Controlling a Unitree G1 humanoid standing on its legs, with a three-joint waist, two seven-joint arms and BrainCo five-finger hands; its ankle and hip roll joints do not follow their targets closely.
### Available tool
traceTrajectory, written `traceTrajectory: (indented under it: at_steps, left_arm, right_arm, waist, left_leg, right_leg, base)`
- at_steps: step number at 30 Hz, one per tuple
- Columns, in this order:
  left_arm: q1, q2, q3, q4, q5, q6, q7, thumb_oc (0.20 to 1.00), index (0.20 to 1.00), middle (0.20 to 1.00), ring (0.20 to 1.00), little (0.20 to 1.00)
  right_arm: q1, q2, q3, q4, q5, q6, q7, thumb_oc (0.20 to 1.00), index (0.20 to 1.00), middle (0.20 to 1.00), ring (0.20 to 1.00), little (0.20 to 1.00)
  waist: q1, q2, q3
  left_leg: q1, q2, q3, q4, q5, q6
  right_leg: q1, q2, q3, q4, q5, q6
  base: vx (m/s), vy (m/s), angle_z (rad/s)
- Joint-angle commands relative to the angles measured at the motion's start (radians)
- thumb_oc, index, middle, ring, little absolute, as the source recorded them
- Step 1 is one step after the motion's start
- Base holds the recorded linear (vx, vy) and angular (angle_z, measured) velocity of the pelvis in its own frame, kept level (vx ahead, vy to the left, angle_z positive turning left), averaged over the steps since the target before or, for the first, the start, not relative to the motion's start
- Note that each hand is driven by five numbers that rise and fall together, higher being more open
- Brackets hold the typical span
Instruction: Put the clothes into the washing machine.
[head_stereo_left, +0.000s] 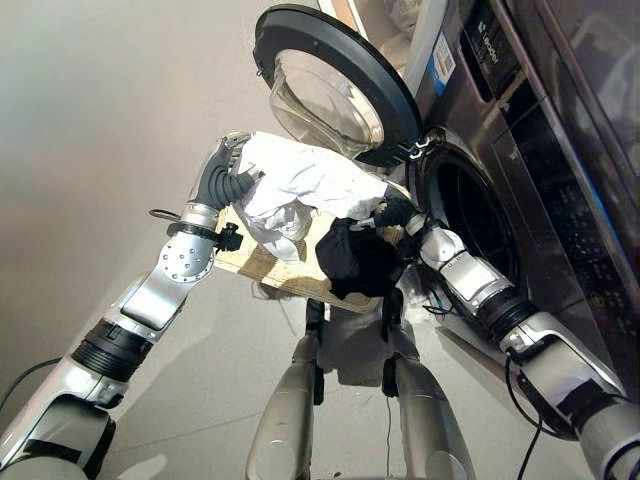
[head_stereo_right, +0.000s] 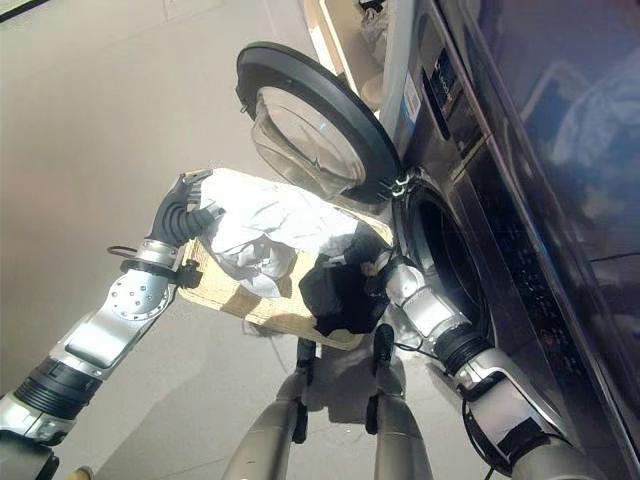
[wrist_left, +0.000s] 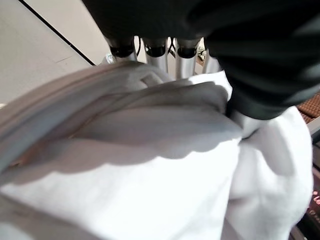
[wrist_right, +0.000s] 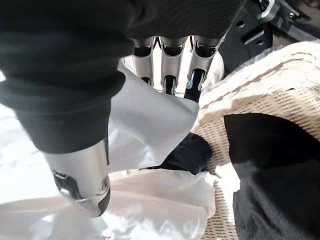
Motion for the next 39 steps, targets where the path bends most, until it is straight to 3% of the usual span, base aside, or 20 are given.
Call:
traceTrajectory:
  at_steps: [1, 5, 14, 18, 22, 25, 33, 39]
  left_arm:
    - [-0.166, 0.028, 0.244, -0.112, -0.082, -0.178, 0.174, 0.200, 0.200, 0.200, 0.200, 0.200]
    - [-0.192, 0.002, 0.270, -0.123, -0.109, -0.236, 0.239, 0.200, 0.200, 0.200, 0.200, 0.200]
    - [-0.234, 0.018, 0.329, -0.104, -0.056, -0.260, 0.430, 0.200, 0.200, 0.200, 0.200, 0.200]
    - [-0.212, 0.028, 0.355, -0.048, -0.055, -0.231, 0.453, 0.200, 0.200, 0.200, 0.200, 0.200]
    - [-0.167, 0.024, 0.364, 0.032, -0.126, -0.221, 0.358, 0.200, 0.200, 0.200, 0.200, 0.200]
    - [-0.121, 0.012, 0.359, 0.044, -0.165, -0.199, 0.257, 0.200, 0.200, 0.200, 0.200, 0.200]
    - [0.047, -0.035, 0.319, 0.026, -0.156, -0.132, 0.036, 0.200, 0.200, 0.200, 0.200, 0.200]
    - [0.123, -0.060, 0.263, 0.010, -0.119, -0.039, -0.131, 0.200, 0.200, 0.200, 0.200, 0.200]
  right_arm:
    - [0.105, -0.087, 0.013, 0.210, -0.136, 0.135, -0.006, 1.000, 1.000, 1.000, 1.000, 1.000]
    - [0.094, -0.070, 0.033, 0.323, -0.154, 0.135, -0.019, 1.000, 1.000, 1.000, 1.000, 1.000]
    - [0.126, -0.045, -0.017, 0.475, -0.047, 0.090, -0.057, 1.000, 1.000, 1.000, 1.000, 1.000]
    - [0.148, -0.032, -0.076, 0.467, 0.208, 0.029, 0.021, 1.000, 1.000, 1.000, 1.000, 1.000]
    - [0.181, 0.000, -0.159, 0.399, 0.415, -0.054, 0.072, 1.000, 1.000, 1.000, 1.000, 1.000]
    - [0.212, 0.012, -0.191, 0.277, 0.425, -0.114, 0.023, 1.000, 1.000, 1.000, 1.000, 1.000]
    - [0.268, 0.052, -0.238, -0.139, 0.330, -0.196, -0.086, 1.000, 1.000, 1.000, 1.000, 1.000]
    - [0.257, 0.067, -0.244, -0.387, 0.174, -0.181, -0.068, 1.000, 1.000, 1.000, 1.000, 1.000]
  waist:
    - [0.009, 0.000, -0.021]
    - [0.023, -0.001, -0.021]
    - [0.031, -0.005, -0.021]
    - [0.030, 0.001, -0.021]
    - [0.017, 0.005, -0.021]
    - [0.004, 0.008, -0.021]
    - [-0.022, 0.015, -0.021]
    - [-0.033, 0.022, -0.021]
  left_leg:
    - [-0.033, -0.082, -0.003, 0.021, -0.022, 0.032]
    - [-0.034, -0.083, -0.009, 0.028, -0.026, 0.034]
    - [-0.034, -0.086, -0.003, 0.050, -0.041, 0.035]
    - [-0.031, -0.088, -0.008, 0.062, -0.048, 0.035]
    - [-0.028, -0.086, -0.008, 0.073, -0.053, 0.034]
    - [-0.028, -0.086, -0.007, 0.067, -0.051, 0.037]
    - [-0.025, -0.086, 0.003, 0.046, -0.041, 0.045]
    - [-0.026, -0.086, 0.012, 0.044, -0.034, 0.049]
  right_leg:
    - [0.005, 0.006, 0.014, 0.036, -0.044, 0.051]
    - [0.009, 0.007, 0.010, 0.049, -0.053, 0.046]
    - [0.011, -0.003, -0.011, 0.062, -0.058, 0.044]
    - [0.014, -0.004, -0.012, 0.071, -0.063, 0.042]
    - [0.014, -0.006, -0.006, 0.080, -0.068, 0.041]
    - [0.009, 0.001, 0.008, 0.079, -0.065, 0.043]
    - [0.005, 0.012, 0.029, 0.066, -0.056, 0.048]
    - [0.006, 0.017, 0.040, 0.067, -0.059, 0.050]
  base:
    - [0.00, 0.000, 0.00]
    - [0.00, -0.051, 0.04]
    - [0.01, -0.031, 0.09]
    - [0.00, 0.000, 0.00]
    - [0.02, 0.043, 0.00]
    - [0.02, 0.092, 0.00]
    - [-0.01, 0.071, -0.03]
    - [-0.01, 0.056, -0.07]
